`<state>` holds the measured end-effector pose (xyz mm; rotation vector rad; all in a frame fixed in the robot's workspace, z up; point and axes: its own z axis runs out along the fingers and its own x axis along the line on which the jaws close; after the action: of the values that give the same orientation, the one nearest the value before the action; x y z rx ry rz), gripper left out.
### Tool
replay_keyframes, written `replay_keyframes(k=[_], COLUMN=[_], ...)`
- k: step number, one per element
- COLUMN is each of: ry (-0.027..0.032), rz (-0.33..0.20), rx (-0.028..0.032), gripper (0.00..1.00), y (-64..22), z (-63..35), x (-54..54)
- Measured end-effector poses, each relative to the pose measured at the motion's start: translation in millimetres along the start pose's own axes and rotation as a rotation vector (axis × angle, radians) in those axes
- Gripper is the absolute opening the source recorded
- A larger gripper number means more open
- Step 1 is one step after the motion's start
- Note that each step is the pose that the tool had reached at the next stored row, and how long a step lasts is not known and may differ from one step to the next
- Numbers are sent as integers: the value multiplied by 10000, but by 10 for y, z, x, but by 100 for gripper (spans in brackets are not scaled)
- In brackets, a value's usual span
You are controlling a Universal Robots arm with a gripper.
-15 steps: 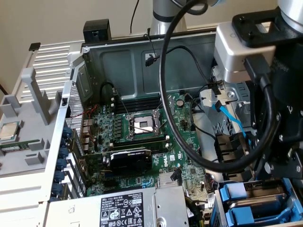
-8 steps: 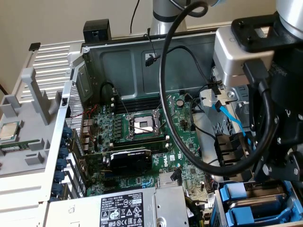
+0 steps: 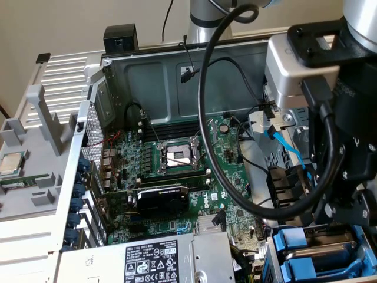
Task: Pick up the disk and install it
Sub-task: 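Insert the second disk wire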
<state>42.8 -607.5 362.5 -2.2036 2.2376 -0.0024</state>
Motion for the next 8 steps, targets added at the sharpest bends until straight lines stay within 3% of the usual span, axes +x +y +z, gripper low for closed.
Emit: replay_keyframes(k=[8], ry=[-16], rz=[63], rx=[-14], gripper=[17], y=[-11], z=[6], x=[1])
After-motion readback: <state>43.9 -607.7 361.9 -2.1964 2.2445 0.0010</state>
